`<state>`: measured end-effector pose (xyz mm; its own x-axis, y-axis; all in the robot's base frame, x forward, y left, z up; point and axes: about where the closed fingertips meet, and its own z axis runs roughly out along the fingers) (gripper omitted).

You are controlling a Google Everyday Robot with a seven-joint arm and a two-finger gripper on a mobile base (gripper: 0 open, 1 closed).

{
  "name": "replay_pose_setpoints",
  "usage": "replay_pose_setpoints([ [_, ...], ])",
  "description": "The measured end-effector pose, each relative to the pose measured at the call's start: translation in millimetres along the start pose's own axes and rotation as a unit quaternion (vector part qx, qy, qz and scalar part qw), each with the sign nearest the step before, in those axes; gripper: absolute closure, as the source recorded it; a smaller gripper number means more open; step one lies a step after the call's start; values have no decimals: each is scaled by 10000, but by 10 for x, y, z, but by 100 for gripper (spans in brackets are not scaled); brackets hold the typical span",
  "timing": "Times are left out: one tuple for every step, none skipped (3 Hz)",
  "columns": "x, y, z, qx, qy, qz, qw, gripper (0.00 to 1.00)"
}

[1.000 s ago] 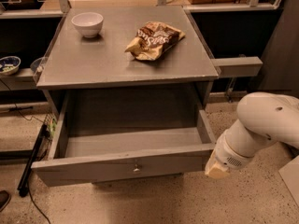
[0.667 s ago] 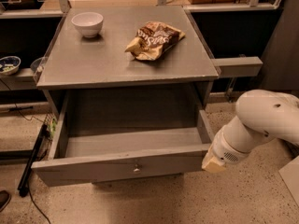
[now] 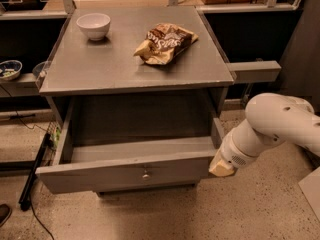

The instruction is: Close top drawer

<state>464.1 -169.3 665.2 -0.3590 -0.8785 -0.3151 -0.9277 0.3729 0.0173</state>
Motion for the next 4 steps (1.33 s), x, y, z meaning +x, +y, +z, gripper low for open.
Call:
replay_pose_setpoints([
  [-185, -251, 79, 63, -204, 15, 9998, 100],
  [-186, -252, 79, 63, -206, 16, 9998, 100],
  [-276, -362, 150, 103, -358, 100, 9993, 100],
  [-392, -471, 198, 106, -454, 71, 9989, 100],
])
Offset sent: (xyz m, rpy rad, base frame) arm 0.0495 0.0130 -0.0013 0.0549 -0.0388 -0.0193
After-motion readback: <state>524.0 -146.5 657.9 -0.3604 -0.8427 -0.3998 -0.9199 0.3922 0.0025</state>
